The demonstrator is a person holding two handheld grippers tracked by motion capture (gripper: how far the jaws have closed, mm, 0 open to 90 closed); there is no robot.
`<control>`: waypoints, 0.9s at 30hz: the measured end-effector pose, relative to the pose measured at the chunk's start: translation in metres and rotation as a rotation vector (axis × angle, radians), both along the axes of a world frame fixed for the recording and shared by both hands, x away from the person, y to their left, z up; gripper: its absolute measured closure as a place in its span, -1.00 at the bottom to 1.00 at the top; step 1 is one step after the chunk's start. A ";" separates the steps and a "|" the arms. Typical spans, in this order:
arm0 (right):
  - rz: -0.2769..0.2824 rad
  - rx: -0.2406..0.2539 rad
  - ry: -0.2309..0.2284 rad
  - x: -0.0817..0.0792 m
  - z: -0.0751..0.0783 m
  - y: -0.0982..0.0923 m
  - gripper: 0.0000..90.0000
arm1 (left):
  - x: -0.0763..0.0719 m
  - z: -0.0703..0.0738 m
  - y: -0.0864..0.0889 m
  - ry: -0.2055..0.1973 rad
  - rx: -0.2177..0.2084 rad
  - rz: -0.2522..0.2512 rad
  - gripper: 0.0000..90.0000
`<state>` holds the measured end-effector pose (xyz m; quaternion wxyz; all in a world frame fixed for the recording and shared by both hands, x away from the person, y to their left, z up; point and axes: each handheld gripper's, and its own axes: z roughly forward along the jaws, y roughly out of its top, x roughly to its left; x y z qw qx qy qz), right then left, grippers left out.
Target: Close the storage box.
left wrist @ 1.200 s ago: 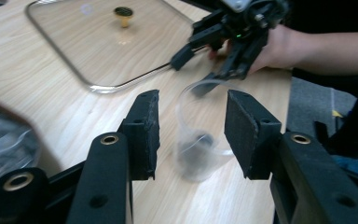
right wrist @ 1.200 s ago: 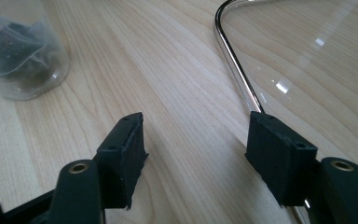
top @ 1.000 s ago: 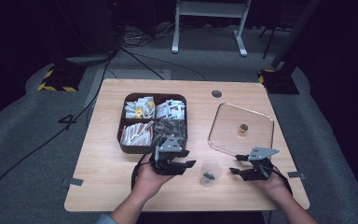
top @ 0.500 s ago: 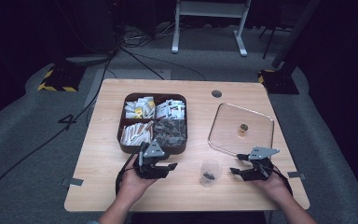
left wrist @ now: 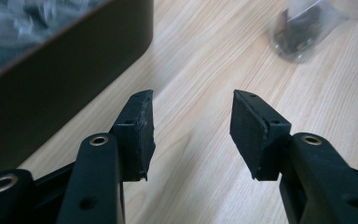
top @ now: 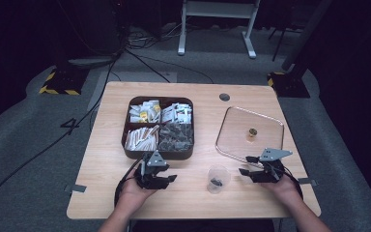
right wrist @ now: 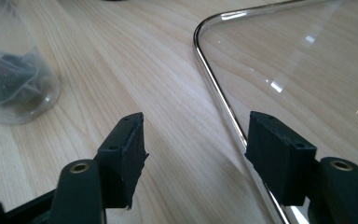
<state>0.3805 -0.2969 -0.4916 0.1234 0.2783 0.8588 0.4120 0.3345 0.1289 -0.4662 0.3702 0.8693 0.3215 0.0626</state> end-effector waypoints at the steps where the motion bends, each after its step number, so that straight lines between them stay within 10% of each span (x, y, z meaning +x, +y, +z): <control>1: 0.000 0.002 -0.005 0.001 0.001 0.000 -0.17 | 0.000 -0.001 0.001 0.000 0.008 0.004 0.11; 15: -0.096 0.030 -0.069 0.021 0.028 -0.005 -0.14 | 0.002 -0.020 0.009 0.057 0.077 0.061 0.08; 27: -0.243 -0.005 -0.053 0.064 0.040 -0.027 -0.14 | 0.000 -0.028 0.005 -0.056 0.108 0.060 -0.06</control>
